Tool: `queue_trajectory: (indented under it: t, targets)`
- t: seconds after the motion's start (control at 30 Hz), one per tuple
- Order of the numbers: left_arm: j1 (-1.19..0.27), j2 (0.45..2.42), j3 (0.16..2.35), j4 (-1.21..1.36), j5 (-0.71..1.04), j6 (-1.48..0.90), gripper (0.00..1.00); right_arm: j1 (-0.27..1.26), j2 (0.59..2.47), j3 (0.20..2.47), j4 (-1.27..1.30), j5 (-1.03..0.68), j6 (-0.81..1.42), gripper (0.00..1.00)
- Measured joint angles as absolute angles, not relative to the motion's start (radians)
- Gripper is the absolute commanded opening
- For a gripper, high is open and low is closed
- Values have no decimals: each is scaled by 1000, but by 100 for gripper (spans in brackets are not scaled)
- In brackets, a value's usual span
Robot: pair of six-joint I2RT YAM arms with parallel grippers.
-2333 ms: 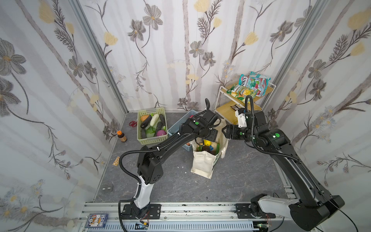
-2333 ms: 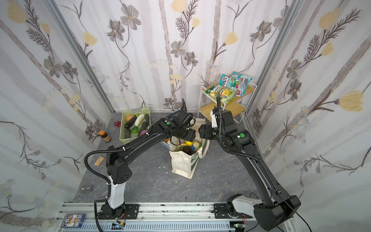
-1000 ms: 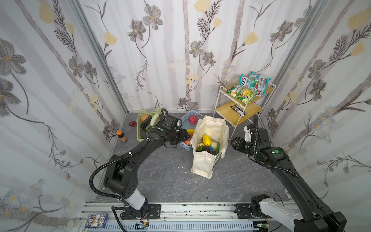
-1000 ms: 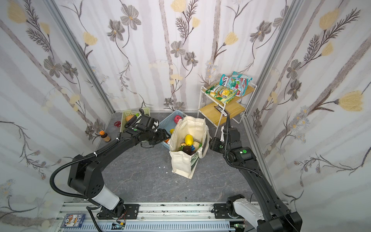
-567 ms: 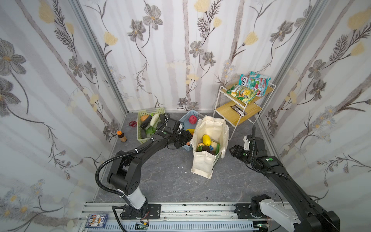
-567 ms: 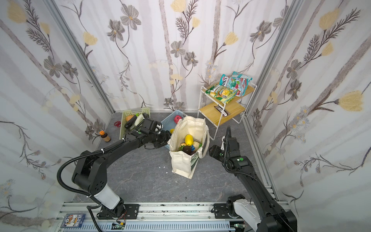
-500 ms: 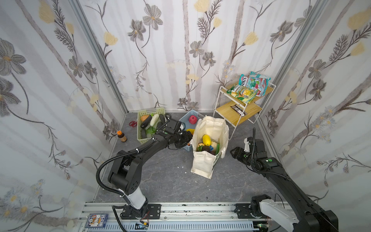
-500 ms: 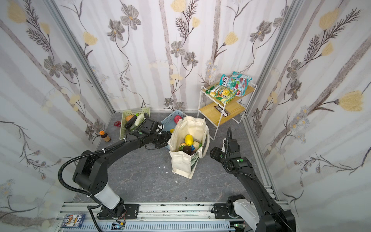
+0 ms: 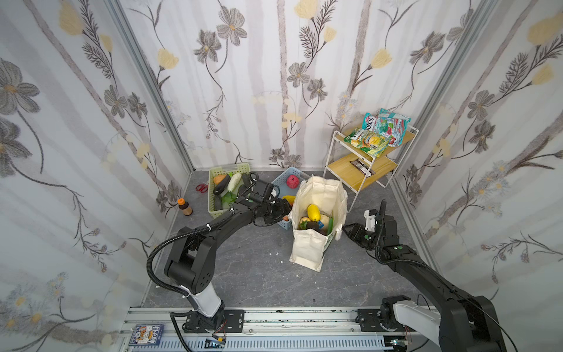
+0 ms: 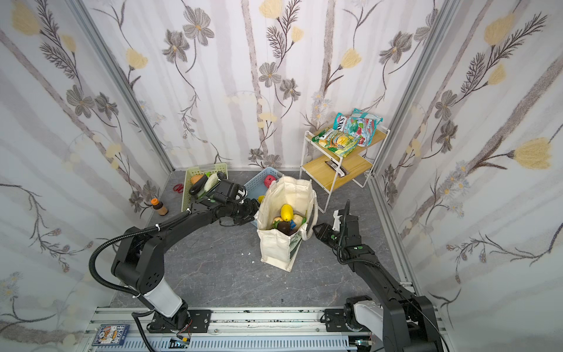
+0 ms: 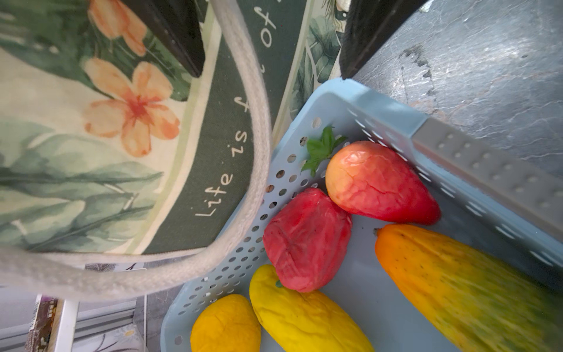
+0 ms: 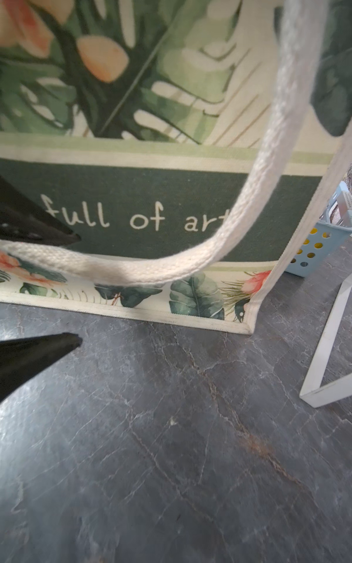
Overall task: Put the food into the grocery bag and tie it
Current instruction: 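Close the right gripper on the nearest bag handle while the left gripper withdraws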
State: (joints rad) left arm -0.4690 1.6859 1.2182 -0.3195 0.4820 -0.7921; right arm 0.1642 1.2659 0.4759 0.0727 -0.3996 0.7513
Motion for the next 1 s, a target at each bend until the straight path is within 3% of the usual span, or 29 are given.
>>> queue_trajectory:
  t: [0.33,0.63,1.0]
  targets:
    - [-445,1700,1236,-326,478,-786,74,164,1349,461,220,-421,783,40]
    - [-426,1707,1286,-334,475,-762,74,165,1388,424,307,-442,805,27]
    - [-408,1705,1324,-379,471,-733,74,165,1428,396,456,-498,856,31]
